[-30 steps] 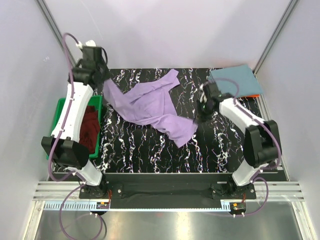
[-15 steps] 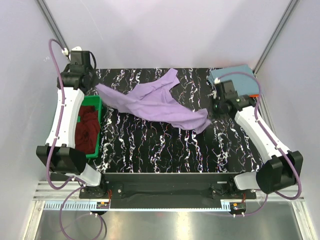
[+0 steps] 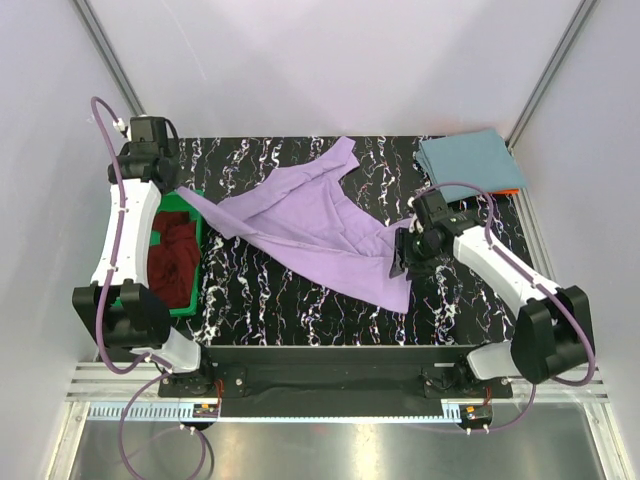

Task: Fold and stack the t-shirts
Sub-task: Flatten the tshirt out

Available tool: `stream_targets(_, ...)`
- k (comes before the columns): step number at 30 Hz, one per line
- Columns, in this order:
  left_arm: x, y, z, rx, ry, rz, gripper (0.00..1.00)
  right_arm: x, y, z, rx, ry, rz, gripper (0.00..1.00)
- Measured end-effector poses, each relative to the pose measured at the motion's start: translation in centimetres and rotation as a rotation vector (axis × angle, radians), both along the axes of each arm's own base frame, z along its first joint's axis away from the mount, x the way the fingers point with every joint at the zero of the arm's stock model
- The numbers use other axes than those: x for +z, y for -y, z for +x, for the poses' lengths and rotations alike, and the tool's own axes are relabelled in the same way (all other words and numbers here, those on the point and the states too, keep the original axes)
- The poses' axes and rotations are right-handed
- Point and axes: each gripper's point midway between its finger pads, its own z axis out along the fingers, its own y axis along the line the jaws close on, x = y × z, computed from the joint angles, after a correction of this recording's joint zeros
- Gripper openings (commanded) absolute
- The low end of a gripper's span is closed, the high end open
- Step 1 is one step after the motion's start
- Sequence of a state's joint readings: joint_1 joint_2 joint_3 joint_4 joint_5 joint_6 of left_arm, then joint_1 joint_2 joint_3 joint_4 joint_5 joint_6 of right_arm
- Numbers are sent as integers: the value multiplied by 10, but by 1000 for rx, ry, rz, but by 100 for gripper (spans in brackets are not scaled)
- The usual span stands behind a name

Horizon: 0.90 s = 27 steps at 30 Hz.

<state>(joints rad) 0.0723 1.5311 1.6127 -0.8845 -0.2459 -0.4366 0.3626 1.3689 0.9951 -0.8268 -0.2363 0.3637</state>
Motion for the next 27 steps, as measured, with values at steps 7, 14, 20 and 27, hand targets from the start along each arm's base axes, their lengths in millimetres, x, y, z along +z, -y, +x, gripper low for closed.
stream_targets(7,2,1,6,-12,26,-20,0,-16,4,64,-45,7,-65,50)
stream_targets(14,-5,7,10,-36,32,-43,0,-67,26,79,-95,-118,-91,53)
stream_targets(20,-8,12,11,-54,33,-63,0,-65,37,92,-128,-97,-43,55)
stream_targets(27,-6,15,14,-65,46,-78,0,-61,25,100,-97,-67,28,53)
